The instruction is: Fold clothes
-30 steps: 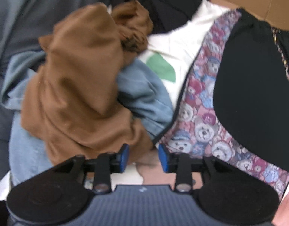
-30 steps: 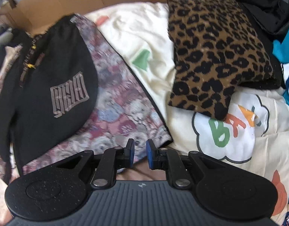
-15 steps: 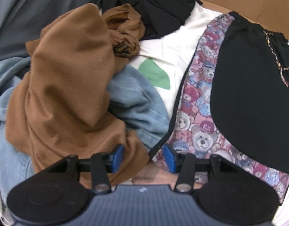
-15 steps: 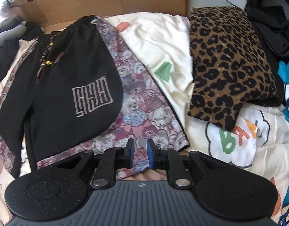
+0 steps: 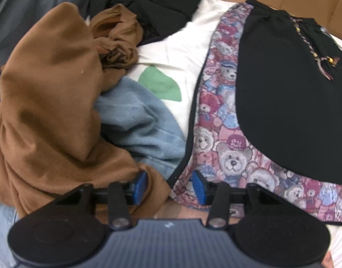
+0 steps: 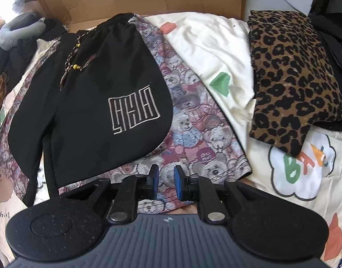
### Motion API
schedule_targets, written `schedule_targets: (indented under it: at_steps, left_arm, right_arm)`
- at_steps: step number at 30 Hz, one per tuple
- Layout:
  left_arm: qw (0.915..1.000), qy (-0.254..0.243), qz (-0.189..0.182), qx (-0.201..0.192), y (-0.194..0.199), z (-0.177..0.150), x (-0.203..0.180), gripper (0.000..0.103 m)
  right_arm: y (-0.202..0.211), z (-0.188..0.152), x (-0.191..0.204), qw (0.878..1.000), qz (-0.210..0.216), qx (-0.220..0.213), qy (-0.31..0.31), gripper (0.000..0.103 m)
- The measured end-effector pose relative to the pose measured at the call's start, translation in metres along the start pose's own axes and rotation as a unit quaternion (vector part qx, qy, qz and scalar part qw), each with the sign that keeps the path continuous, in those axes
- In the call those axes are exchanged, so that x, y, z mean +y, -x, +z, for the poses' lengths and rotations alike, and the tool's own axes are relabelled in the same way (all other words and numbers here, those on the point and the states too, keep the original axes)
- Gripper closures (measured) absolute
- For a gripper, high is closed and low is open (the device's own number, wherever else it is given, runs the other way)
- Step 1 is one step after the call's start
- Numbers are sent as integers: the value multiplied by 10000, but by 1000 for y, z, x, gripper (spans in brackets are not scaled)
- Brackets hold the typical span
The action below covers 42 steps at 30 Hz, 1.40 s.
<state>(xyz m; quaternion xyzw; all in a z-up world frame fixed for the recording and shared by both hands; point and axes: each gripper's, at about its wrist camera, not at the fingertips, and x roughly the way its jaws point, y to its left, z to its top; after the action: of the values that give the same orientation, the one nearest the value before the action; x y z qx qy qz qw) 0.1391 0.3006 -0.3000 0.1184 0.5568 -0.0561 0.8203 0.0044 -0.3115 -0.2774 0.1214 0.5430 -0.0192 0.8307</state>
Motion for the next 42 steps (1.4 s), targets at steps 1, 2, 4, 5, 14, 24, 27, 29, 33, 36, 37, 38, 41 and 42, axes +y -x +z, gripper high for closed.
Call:
schedule_targets:
  at_steps: [1, 2, 4, 5, 14, 24, 27, 29, 33, 36, 37, 38, 41, 42]
  left_arm:
    - [10000, -87, -42, -24, 0, 1, 0, 61]
    - [9998, -181, -72, -88, 3, 3, 0, 64]
    - [9990, -352, -106, -238, 9, 6, -2, 65]
    - [9985, -416, -125, -322, 13, 8, -3, 65]
    - [9975, -621, -321, -99, -6, 10, -14, 65]
    - [9979, -350, -478, 247, -21, -5, -8, 79]
    - [9975, -389, -501, 320, -21, -7, -8, 90]
    - [9978, -292, -510, 301, -20, -7, -5, 91]
    - [9979, -309, -468, 319, -15, -5, -4, 92]
    - [9977, -277, -530, 322, -6, 0, -7, 92]
    - [9976, -288, -539, 334, -3, 2, -10, 92]
    - [9974, -299, -549, 345, 1, 4, -13, 92]
    - [9971, -331, -579, 379, 11, 10, -22, 92]
    - [9969, -341, -588, 390, 14, 13, -25, 92]
  right_arm:
    - [-1, -1, 2, 10000, 9, 13, 21, 82]
    - [-1, -1, 5, 10000, 19, 41, 62, 82]
    - [0, -2, 10, 9998, 47, 77, 170, 82]
    - [0, -2, 12, 9997, 63, 88, 232, 82]
    - [-4, -2, 24, 9988, 83, 248, 419, 82]
    - [4, 2, 41, 9958, 250, 300, 822, 82]
    - [3, 2, 44, 9962, 292, 289, 771, 82]
    - [3, 2, 47, 9961, 314, 289, 773, 82]
    - [4, 2, 50, 9959, 359, 261, 787, 82]
    - [4, 1, 49, 9962, 367, 233, 754, 82]
    - [2, 1, 47, 9965, 360, 223, 725, 82]
    - [1, 1, 46, 9969, 351, 189, 684, 82]
    - [-1, 4, 41, 9982, 404, 59, 442, 82]
    - [-2, 5, 39, 9984, 445, 24, 362, 82]
